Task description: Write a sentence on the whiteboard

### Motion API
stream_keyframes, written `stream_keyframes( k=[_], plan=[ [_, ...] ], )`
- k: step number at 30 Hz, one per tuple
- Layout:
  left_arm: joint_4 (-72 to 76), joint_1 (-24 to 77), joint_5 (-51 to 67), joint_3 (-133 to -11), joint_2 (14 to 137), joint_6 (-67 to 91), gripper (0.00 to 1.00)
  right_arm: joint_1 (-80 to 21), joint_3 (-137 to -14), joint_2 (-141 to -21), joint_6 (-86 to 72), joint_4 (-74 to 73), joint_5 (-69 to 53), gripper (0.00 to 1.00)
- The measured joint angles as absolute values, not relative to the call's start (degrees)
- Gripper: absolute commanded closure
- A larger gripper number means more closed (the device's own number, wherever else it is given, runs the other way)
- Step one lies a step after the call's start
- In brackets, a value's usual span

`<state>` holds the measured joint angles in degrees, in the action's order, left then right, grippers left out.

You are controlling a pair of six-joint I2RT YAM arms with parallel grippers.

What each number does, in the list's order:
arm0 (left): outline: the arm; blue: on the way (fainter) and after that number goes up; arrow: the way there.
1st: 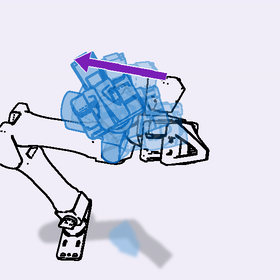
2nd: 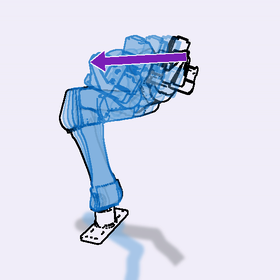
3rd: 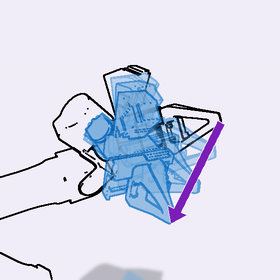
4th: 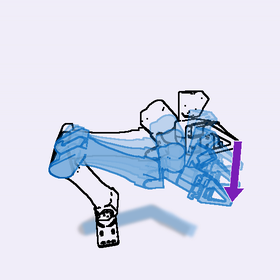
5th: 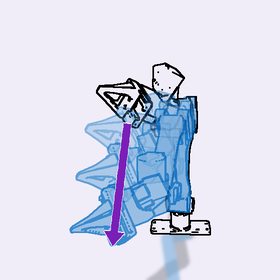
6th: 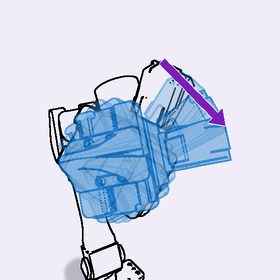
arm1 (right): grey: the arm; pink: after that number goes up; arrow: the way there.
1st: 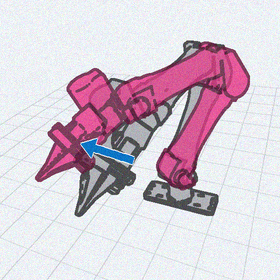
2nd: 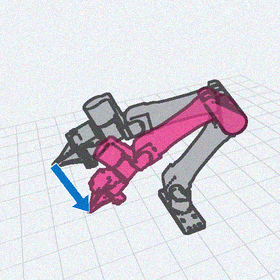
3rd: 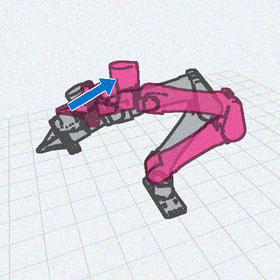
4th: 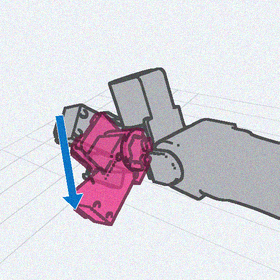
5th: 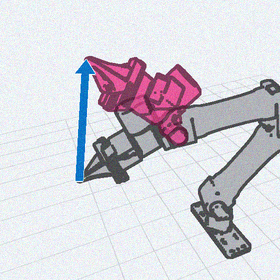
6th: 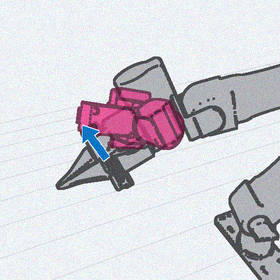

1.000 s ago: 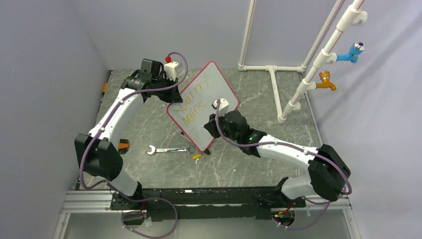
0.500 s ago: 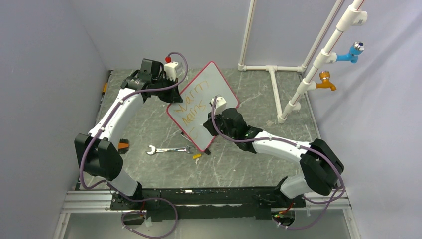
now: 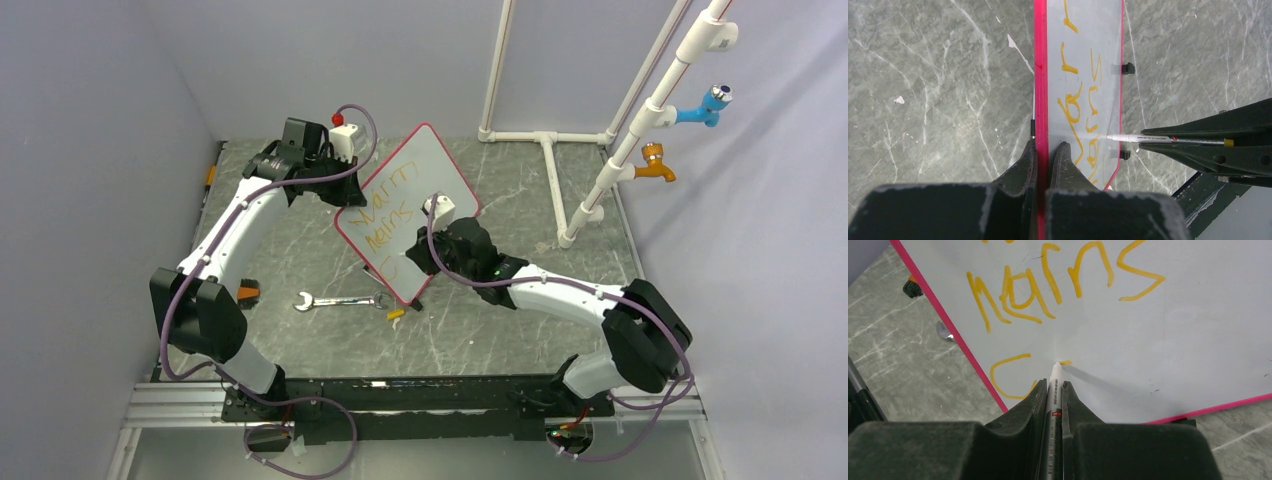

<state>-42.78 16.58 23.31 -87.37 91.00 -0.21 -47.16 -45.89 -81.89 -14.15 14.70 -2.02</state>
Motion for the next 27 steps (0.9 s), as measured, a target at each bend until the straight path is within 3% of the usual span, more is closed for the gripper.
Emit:
stream_keyframes(
  k=[19, 27],
  plan=[
    [-42.76, 16.58, 23.33, -87.37, 91.00, -0.21, 1.00, -47.31, -42.48, -80.62, -15.42, 15.14, -1.06, 1.00],
    [-42.74, 16.58, 23.35, -87.37, 91.00, -0.19, 1.00, -47.33, -46.72, -81.60, -15.42, 10.70, 2.46, 1.00]
  ],
)
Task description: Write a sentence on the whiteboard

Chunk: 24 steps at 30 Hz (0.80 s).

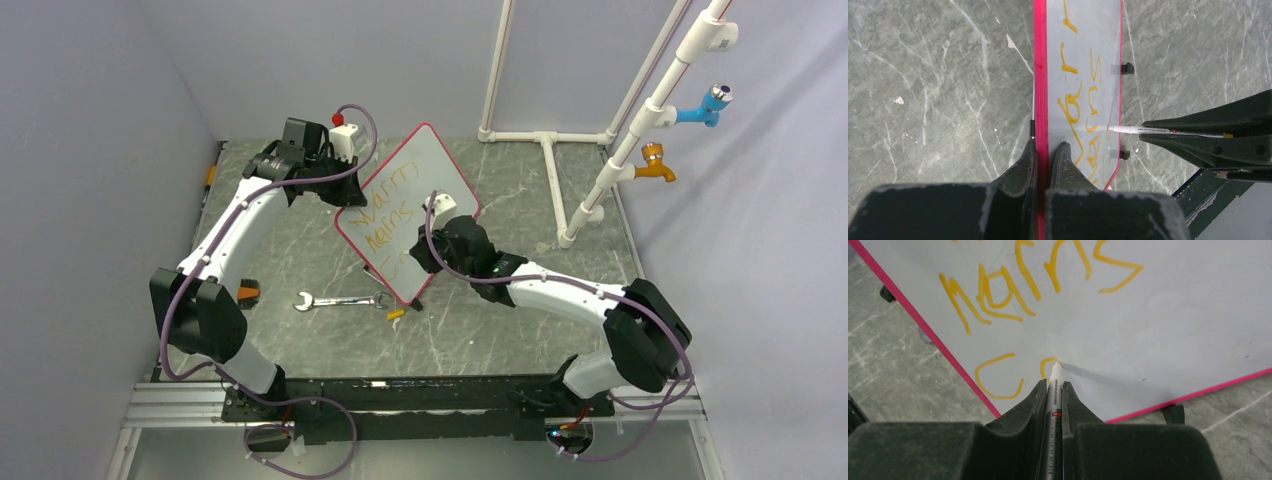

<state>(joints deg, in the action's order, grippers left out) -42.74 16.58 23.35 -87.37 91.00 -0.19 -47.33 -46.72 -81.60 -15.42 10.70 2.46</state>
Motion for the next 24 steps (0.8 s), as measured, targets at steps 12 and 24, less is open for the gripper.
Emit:
stream_keyframes(
  k=[12, 24],
  plan=[
    [-42.74, 16.58, 23.35, -87.37, 91.00, -0.16, 1.00, -47.33, -49.80, -82.59, -15.44, 9.87, 2.33, 1.00],
    [-42.74, 16.58, 23.35, -87.37, 91.00, -0.19, 1.00, -47.00, -47.48, -79.07, -15.49, 9.06, 3.75, 1.00]
  ],
)
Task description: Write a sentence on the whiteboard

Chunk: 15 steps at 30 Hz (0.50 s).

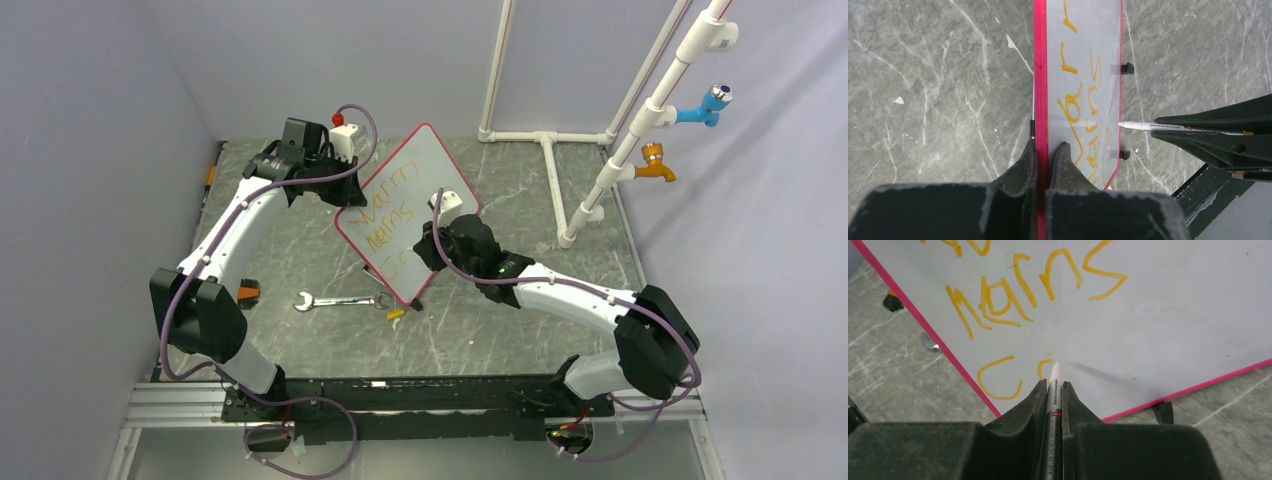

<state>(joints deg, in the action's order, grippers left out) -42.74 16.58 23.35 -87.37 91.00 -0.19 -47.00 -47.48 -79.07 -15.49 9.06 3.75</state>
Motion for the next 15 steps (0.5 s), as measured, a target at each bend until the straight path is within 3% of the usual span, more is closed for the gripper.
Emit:
stream_keyframes(
  k=[15],
  plan=[
    [-42.76, 16.53, 23.33, -87.37, 91.02, -0.19, 1.00, -45.17, -49.76, -83.50, -15.66, 10.13, 3.92, 1.00]
  ],
)
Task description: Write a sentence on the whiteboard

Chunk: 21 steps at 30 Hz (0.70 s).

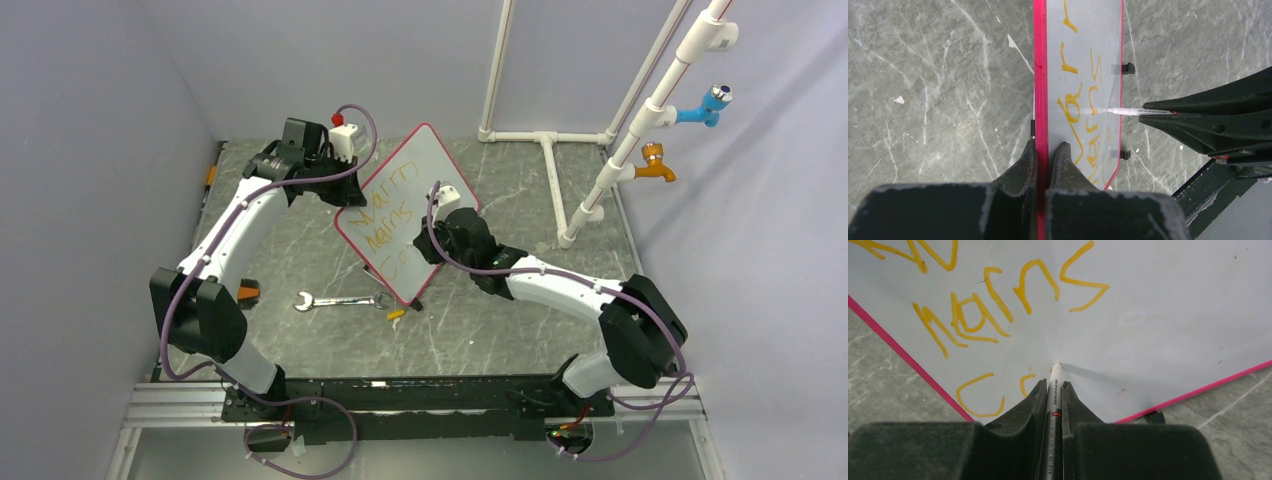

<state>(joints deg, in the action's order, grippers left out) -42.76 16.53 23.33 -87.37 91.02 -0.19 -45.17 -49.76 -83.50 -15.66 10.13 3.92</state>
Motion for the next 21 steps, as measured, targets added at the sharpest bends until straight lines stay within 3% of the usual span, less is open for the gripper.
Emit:
stream_keyframes(
  k=[21],
  plan=[
    [-42.89, 16.47, 23.31, -87.37, 91.09, -0.21, 1.00, -44.82, -44.82, -82.26, -17.04, 13.32, 3.40, 1.00]
  ],
)
